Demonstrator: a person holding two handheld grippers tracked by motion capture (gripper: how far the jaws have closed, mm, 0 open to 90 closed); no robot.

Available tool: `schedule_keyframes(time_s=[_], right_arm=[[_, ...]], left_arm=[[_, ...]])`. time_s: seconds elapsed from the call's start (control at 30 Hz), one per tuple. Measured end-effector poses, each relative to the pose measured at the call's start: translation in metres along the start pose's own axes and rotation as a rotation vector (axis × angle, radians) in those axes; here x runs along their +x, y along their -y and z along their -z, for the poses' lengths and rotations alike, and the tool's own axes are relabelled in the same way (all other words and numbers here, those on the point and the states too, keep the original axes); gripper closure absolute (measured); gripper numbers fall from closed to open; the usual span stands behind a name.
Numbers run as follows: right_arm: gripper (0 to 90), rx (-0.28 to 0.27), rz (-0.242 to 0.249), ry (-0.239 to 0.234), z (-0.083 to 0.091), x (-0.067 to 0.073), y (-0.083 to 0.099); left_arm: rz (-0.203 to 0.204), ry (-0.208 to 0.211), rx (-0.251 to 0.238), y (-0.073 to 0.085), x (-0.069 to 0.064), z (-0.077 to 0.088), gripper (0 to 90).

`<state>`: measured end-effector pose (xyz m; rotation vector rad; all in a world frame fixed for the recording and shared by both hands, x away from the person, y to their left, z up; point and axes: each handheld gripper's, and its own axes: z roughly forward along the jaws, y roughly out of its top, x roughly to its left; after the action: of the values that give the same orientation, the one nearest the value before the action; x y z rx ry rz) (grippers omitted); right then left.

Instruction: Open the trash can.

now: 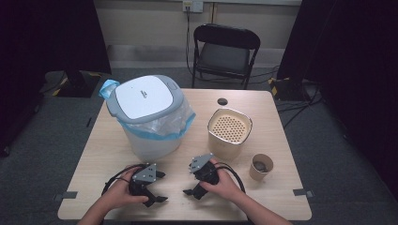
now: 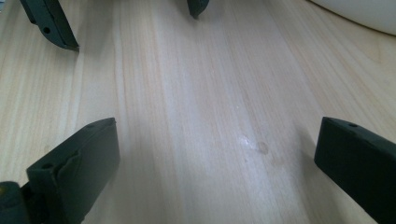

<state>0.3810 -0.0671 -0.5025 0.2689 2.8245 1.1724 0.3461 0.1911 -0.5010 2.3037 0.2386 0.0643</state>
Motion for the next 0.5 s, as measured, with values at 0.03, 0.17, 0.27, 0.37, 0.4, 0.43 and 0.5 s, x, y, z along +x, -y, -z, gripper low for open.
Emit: schedule_keyframes(time_s=[0.03, 0.17, 0.27, 0.37, 0.4, 0.43, 0.5], right_arm=[[0.0, 0.001, -0.005, 0.001, 0.001, 0.0, 0.001], [0.0, 0.031, -0.001, -0.005, 0.005, -0.001, 0.001], [22.7, 0.05, -0.033, -0.038, 0.018, -0.006, 0.001], [14.6, 0.088, -0.056, -0.039, 0.029, -0.009, -0.001], [18.4, 0.093, -0.058, -0.042, 0.033, -0.009, -0.002], [21.0, 0.095, -0.055, -0.051, 0.037, -0.011, -0.003], [19.4, 0.105, -0.059, -0.049, 0.046, -0.012, -0.008]], left_arm=[[-0.004, -0.002, -0.009, 0.0, -0.001, -0.001, 12.5], [-0.007, -0.002, -0.009, 0.0, -0.001, -0.001, 11.4], [-0.009, 0.005, -0.004, -0.001, -0.002, -0.002, 10.0], [-0.019, 0.011, 0.0, -0.001, -0.001, -0.003, 8.0], [-0.019, 0.011, 0.001, -0.001, -0.001, -0.002, 7.9], [-0.019, 0.011, 0.001, -0.001, -0.001, -0.002, 7.9], [-0.019, 0.011, 0.001, -0.001, -0.001, -0.003, 7.8]])
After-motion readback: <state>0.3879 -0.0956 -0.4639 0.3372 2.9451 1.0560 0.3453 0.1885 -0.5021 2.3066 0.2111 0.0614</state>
